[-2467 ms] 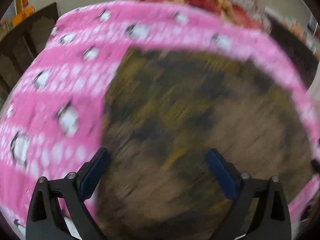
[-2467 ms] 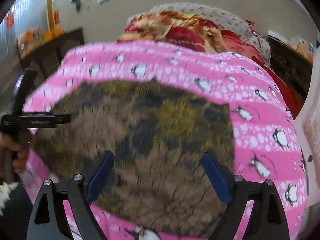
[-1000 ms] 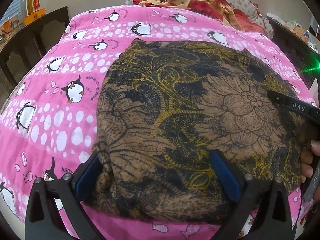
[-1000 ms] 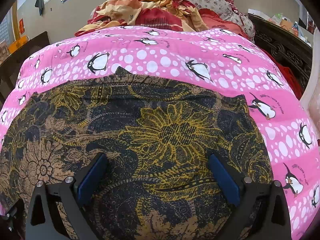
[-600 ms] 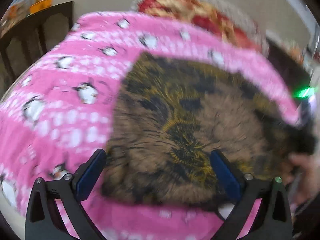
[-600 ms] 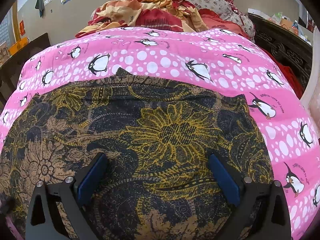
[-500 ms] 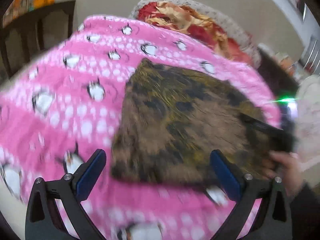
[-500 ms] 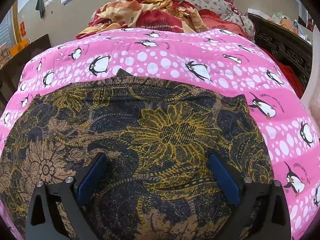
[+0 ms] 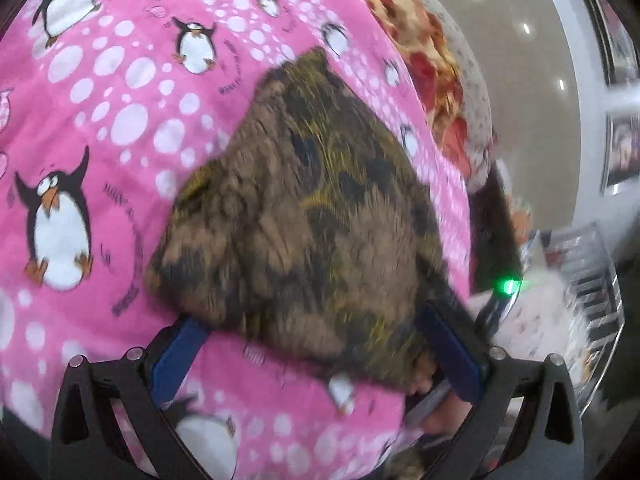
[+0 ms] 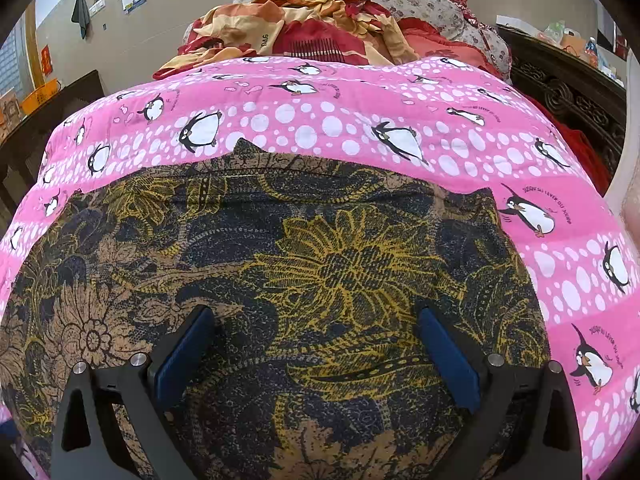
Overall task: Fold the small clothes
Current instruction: 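Grasp the folded shirt bundle with the left gripper and lift it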
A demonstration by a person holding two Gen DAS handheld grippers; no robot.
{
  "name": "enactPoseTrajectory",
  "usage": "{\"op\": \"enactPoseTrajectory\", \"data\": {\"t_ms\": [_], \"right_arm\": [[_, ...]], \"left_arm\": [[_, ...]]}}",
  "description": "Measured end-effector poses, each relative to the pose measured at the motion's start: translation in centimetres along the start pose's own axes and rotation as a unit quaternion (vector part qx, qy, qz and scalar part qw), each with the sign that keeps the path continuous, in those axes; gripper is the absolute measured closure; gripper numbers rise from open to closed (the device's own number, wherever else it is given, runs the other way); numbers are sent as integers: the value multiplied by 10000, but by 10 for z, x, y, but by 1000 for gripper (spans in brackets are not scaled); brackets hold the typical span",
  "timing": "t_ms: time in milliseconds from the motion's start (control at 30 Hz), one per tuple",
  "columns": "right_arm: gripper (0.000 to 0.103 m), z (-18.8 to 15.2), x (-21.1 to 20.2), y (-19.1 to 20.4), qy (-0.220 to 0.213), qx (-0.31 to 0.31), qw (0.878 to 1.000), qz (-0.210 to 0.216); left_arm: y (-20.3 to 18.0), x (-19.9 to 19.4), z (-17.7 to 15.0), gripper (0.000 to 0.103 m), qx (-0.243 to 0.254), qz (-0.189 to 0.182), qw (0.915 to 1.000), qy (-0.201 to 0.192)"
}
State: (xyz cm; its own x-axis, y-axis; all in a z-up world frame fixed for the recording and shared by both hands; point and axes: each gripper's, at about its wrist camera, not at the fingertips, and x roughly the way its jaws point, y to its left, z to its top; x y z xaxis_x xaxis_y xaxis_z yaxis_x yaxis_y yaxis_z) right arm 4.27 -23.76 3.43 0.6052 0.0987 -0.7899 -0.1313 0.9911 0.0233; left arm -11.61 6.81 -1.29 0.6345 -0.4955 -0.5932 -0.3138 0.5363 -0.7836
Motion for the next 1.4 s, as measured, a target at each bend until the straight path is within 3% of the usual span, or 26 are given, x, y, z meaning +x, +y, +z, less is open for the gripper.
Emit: {"op": "enactPoseTrajectory", "data": {"t_ms": [67,167,267,367,433,500,533,600,667,733,800,867,933,1033,1100,1167,1233,1300,1400], "right_arm": [[0,0,0,0,3,0,10000,1],[0,0,0,0,1,2,10000,3],[0,0,0,0,-1,-2,10000,-1],[0,0,0,0,7,-4,10000,0],[0,0,0,1,8,-2,10000,2],[0,0,0,1,8,-6,10000,-1],[0,0,0,1,11,-5,10000,-2],[0,0,1,1,20,-16,10000,-16],[0,1,1,2,38,-41,10000,-50],[0,1,2,4,73,-71,9999,-92],[0,2,4,8,162,-164,9995,-199],[0,9,3,13,352,-303,9983,-362],[2,21,-3,18,572,-393,9970,-351],[3,54,-32,39,415,-375,9977,389],[3,78,-38,71,612,-702,9904,1023],[3,98,-30,112,1170,-1118,9686,1889],[5,115,-20,148,1358,-1358,9545,2282],[6,126,-7,172,1690,-1404,9405,2593],[11,143,15,203,2092,-1411,9227,2913]], "left_arm": [[-1,3,0,0,-95,-136,9999,12],[-21,11,-12,5,488,-502,9968,389],[-14,-3,7,6,612,-204,9975,-275],[1,3,17,8,223,-346,9991,-141],[-8,2,14,8,543,-319,9979,-144],[-1,-1,17,8,479,-318,9980,-279],[7,1,19,14,282,-277,9988,-297],[1,0,12,16,495,-123,9981,-358],[-2,1,10,25,695,152,9966,-420],[3,0,12,34,483,173,9970,-571],[4,2,11,48,476,334,9961,-660],[5,1,8,73,562,609,9939,-724],[14,-3,8,81,543,590,9940,-744],[13,-8,4,87,781,643,9911,-864],[-3,-11,-2,91,1215,854,9834,-1046],[-28,-14,-11,92,1926,1063,9668,-1298],[-53,-17,-19,93,2591,1107,9474,-1519],[-69,-20,-23,93,2942,1050,9359,-1630],[-82,-18,-27,93,3226,961,9272,-1645]]}}
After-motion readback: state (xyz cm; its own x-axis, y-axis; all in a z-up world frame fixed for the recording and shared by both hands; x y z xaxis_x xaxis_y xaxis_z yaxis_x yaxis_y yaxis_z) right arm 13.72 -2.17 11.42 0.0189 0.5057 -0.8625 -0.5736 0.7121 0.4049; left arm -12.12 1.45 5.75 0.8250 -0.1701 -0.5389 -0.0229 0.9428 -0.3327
